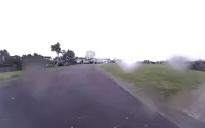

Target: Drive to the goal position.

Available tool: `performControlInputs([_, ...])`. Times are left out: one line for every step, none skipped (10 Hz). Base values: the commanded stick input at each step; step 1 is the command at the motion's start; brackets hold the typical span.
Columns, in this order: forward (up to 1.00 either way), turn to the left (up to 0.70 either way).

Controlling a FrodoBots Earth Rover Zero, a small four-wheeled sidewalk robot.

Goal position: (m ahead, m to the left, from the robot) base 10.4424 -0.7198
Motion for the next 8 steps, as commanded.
performControlInputs([0.70, 0.00])
performControlInputs([0.70, 0.00])
performControlInputs([0.70, 0.00])
performControlInputs([0.70, 0.00])
performControlInputs([0.70, 0.12])
performControlInputs([0.70, 0.28])
performControlInputs([0.70, 0.35])
performControlInputs([0.70, 0.35])
